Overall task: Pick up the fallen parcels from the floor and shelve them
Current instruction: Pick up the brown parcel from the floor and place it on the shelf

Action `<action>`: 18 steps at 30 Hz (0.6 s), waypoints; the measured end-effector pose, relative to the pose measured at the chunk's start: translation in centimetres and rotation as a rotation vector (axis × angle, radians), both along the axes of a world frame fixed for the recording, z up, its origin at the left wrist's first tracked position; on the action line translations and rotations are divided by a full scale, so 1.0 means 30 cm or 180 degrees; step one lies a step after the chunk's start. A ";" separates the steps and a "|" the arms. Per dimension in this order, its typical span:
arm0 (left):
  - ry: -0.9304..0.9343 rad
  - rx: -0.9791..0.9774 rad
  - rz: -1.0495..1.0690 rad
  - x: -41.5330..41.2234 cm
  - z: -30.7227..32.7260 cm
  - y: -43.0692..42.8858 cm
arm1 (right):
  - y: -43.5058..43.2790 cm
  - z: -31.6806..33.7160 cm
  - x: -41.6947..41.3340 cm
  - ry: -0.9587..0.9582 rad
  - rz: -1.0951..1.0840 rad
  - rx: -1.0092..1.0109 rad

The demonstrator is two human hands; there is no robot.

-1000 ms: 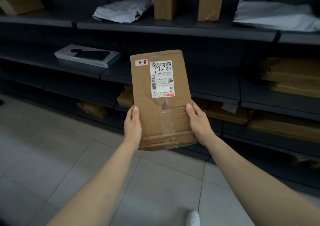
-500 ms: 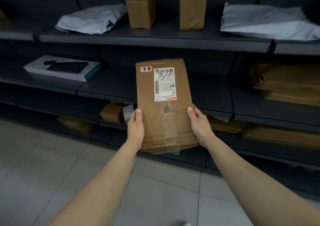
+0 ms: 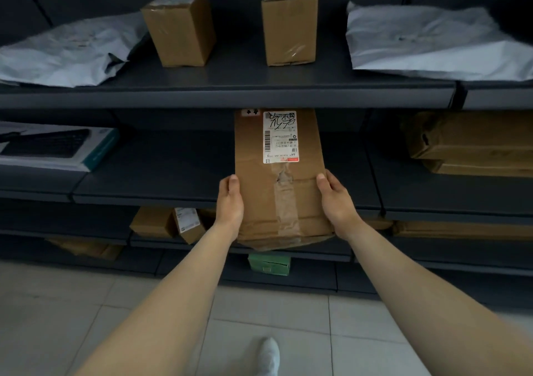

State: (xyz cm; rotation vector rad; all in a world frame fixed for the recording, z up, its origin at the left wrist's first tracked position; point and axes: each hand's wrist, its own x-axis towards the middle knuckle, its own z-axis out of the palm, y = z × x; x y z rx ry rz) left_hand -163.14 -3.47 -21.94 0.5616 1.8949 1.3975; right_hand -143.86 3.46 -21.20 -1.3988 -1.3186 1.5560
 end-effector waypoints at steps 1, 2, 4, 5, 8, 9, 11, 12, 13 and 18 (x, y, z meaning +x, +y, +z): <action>-0.0008 0.0006 -0.0055 -0.018 0.000 0.032 | 0.025 -0.001 -0.015 -0.0072 -0.0067 0.0012; -0.0030 -0.0006 -0.0109 -0.036 0.001 0.065 | 0.051 -0.001 -0.029 -0.0147 -0.0139 0.0011; -0.0080 -0.0098 -0.0198 -0.075 0.001 0.131 | 0.105 -0.004 -0.058 -0.0210 -0.0258 -0.0039; -0.0102 -0.0149 -0.0233 -0.094 -0.001 0.162 | 0.131 -0.009 -0.072 -0.0206 -0.0290 -0.0064; -0.0139 -0.0246 -0.0390 -0.143 -0.016 0.243 | 0.199 -0.026 -0.109 -0.0205 -0.0350 -0.0097; -0.0146 -0.0272 -0.0452 -0.157 -0.020 0.265 | 0.218 -0.033 -0.118 -0.0205 -0.0363 -0.0115; -0.0224 -0.0341 -0.0572 -0.180 -0.031 0.306 | 0.252 -0.045 -0.136 -0.0195 -0.0387 -0.0195; -0.0289 -0.0390 -0.0615 -0.191 -0.038 0.325 | 0.265 -0.053 -0.143 -0.0183 -0.0401 -0.0238; -0.0348 -0.0440 -0.0643 -0.199 -0.043 0.343 | 0.277 -0.059 -0.149 -0.0171 -0.0411 -0.0271; -0.0483 -0.0542 -0.0657 -0.237 -0.064 0.430 | 0.320 -0.076 -0.161 -0.0031 -0.0487 -0.0348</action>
